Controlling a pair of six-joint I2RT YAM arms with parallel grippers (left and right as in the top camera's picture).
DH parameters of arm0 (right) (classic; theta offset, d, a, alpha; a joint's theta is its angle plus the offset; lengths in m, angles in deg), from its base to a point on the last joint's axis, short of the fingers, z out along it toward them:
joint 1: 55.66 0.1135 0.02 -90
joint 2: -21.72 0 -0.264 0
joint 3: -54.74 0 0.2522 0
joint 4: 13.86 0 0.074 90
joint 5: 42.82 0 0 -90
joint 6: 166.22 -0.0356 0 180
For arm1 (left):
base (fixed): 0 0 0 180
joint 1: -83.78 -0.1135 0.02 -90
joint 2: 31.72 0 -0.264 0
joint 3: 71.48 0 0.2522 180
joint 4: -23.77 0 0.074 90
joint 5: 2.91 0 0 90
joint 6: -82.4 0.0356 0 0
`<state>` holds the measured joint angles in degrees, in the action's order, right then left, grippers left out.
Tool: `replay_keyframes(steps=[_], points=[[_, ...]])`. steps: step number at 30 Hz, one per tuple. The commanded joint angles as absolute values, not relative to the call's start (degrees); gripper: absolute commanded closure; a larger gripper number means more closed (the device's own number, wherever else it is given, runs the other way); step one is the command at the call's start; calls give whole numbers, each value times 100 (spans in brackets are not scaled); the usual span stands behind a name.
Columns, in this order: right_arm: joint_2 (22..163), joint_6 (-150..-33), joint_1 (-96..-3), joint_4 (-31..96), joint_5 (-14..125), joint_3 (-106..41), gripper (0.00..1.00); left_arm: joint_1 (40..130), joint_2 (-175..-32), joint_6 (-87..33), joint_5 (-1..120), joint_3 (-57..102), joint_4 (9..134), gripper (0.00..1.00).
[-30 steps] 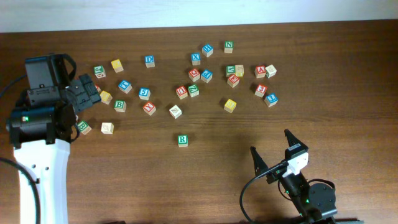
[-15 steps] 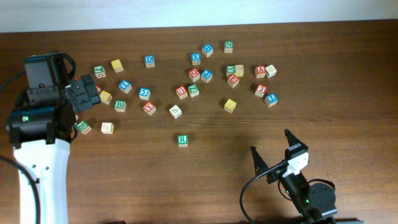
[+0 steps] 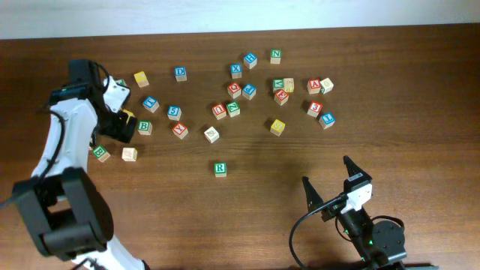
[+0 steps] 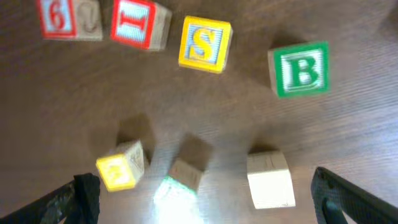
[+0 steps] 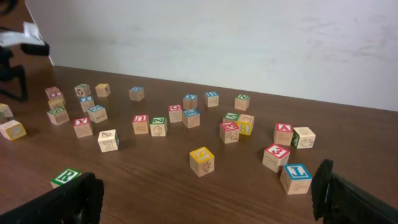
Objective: Spell out RSS
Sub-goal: 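Move the left gripper left and grasp a yellow S block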
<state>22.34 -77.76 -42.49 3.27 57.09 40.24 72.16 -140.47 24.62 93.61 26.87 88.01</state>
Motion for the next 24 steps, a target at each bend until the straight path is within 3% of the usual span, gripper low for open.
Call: replay_keyframes(steps=[1, 13, 15, 24], points=[[2193, -7839, -4216, 349, 5663, 4066, 2, 7187, -14436, 2823, 9285, 2698, 8410, 0], [2193, -7842, -4216, 349, 5663, 4066, 2, 7187, -14615, 2980, 8091, 2762, 7280, 9], [2193, -7839, -4216, 347, 5663, 4066, 2, 7187, -14617, 3076, 8035, 2762, 7197, 23], [2191, -7839, -4216, 347, 5663, 4066, 2, 7183, -15114, 3151, 8041, 2762, 6814, 34]])
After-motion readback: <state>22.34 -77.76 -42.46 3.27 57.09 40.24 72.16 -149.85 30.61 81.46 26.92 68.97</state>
